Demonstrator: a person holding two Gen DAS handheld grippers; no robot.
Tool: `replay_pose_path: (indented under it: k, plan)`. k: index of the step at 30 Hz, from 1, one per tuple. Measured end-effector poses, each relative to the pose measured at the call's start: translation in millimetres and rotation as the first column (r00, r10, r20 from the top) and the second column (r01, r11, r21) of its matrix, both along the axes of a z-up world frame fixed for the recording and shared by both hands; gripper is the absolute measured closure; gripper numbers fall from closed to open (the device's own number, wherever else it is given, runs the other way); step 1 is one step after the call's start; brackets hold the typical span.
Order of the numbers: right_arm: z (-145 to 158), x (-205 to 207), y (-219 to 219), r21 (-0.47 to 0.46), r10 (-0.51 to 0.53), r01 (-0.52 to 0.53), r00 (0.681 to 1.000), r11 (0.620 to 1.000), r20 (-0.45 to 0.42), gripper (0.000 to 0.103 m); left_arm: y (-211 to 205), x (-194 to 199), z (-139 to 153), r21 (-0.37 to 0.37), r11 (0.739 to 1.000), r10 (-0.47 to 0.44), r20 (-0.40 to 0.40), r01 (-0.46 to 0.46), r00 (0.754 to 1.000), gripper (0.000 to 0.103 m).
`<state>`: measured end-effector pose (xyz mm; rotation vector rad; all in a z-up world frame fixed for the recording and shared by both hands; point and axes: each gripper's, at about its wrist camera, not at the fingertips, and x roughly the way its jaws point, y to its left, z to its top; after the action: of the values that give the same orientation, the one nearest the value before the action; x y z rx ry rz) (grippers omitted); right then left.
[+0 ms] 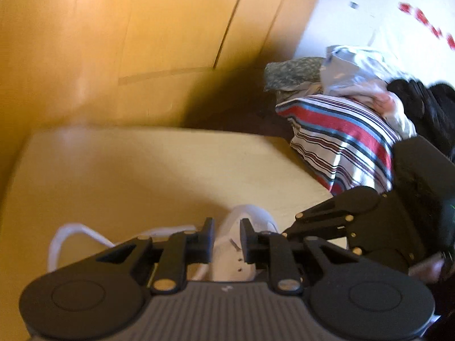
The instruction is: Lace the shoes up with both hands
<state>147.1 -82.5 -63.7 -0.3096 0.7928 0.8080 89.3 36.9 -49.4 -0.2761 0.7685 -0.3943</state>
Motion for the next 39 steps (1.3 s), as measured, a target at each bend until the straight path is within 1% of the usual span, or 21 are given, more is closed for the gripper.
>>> replay_pose_path:
  k: [4,8,11,12,13,15,16,17,18,20,21,25,28,29,30,32,34,36,37,38,39]
  plan:
    - [-0.3,0.5,0.2,0.001,-0.001,0.001,1.0,1.0,0.003,0.1,-2.8,7.7,-13.6,-0.038,0.999,0.018,-0.049,-0.02,0.999,0.084]
    - [-2.5,0.3,1.9,0.001,-0.002,0.002,1.0,1.0,0.005,0.1,1.8,11.4,-22.2,-0.124,0.992,0.02,-0.093,-0.032,0.995,0.085]
    - [-3.2,-3.0,1.2,-0.001,-0.003,0.003,1.0,1.0,0.008,0.1,10.8,13.1,-32.9,-0.227,0.972,0.033,-0.142,-0.065,0.989,0.086]
    - [-2.8,-2.8,1.1,0.0,-0.003,0.003,1.0,1.0,0.01,0.1,12.9,12.3,-34.5,-0.249,0.965,0.041,-0.146,-0.077,0.988,0.088]
    - [-2.6,-3.3,1.0,0.002,-0.004,0.004,1.0,1.0,0.01,0.099,12.7,10.9,-33.7,-0.249,0.965,0.048,-0.138,-0.081,0.989,0.102]
    - [-0.6,-5.3,0.0,0.007,-0.011,0.011,1.0,1.0,0.016,0.096,13.6,4.3,-22.2,-0.219,0.972,0.071,-0.08,-0.087,0.994,0.101]
    - [0.5,-6.5,-0.4,0.009,-0.015,0.015,1.0,1.0,0.019,0.086,14.2,2.4,-17.9,-0.206,0.975,0.074,-0.063,-0.086,0.995,0.101]
    - [2.1,-10.4,-0.2,0.007,-0.026,0.026,0.999,1.0,0.023,0.07,16.2,-0.5,-13.1,-0.195,0.977,0.084,-0.038,-0.09,0.996,0.101]
    - [3.7,-14.3,0.0,0.004,-0.037,0.037,0.999,0.999,0.028,0.064,19.0,-3.6,-6.9,-0.183,0.978,0.095,-0.008,-0.095,0.995,0.101]
    - [7.0,-22.2,0.4,-0.001,-0.059,0.059,0.998,0.998,0.038,0.063,24.1,-7.7,3.8,-0.149,0.982,0.118,0.036,-0.112,0.992,0.101]
    - [8.6,-26.1,0.6,-0.004,-0.07,0.07,0.997,0.998,0.043,0.063,26.9,-12.7,14.3,-0.098,0.987,0.137,0.087,-0.128,0.987,0.101]
    - [15.1,-41.7,1.4,-0.014,-0.113,0.114,0.992,0.993,0.063,0.058,47.5,-30.4,51.0,-0.009,0.98,0.195,0.236,-0.198,0.952,0.101]
    - [11.9,-46.2,6.7,-0.042,-0.132,0.136,0.988,0.99,0.085,0.058,82.0,-47.9,79.5,0.025,0.951,0.283,0.333,-0.308,0.9,0.101]
    - [13.2,-49.8,6.9,-0.047,-0.128,0.133,0.987,0.99,0.096,0.058,98.0,-56.1,90.9,0.038,0.932,0.322,0.371,-0.361,0.871,0.101]
    - [14.5,-53.3,7.1,-0.052,-0.125,0.131,0.986,0.99,0.108,0.058,117.6,-67.0,103.6,0.048,0.904,0.37,0.413,-0.425,0.832,0.101]
    - [13.7,-58.8,7.7,-0.064,-0.116,0.125,0.985,0.99,0.125,0.056,151.8,-85.7,121.3,0.037,0.856,0.445,0.453,-0.515,0.772,0.101]
    - [5.7,-57.2,9.0,-0.072,-0.118,0.128,0.986,0.989,0.119,0.056,185.3,-107.1,136.8,0.041,0.789,0.516,0.497,-0.613,0.698,0.1]
    - [0.9,-59.1,9.5,-0.07,-0.132,0.142,0.984,0.987,0.121,0.056,222.6,-131.8,150.2,0.042,0.694,0.596,0.527,-0.719,0.606,0.103]
    - [2.2,-63.8,11.0,-0.073,-0.139,0.149,0.982,0.986,0.128,0.056,233.6,-140.4,153.7,0.05,0.655,0.62,0.536,-0.754,0.573,0.103]
    - [2.8,-67.4,12.5,-0.082,-0.14,0.152,0.981,0.985,0.136,0.056,244.5,-149.1,156.7,0.052,0.628,0.639,0.535,-0.776,0.553,0.103]
    - [4.5,-73.8,12.2,-0.082,-0.141,0.154,0.98,0.985,0.14,0.056,258.5,-159.1,159.6,0.05,0.612,0.658,0.522,-0.789,0.543,0.103]
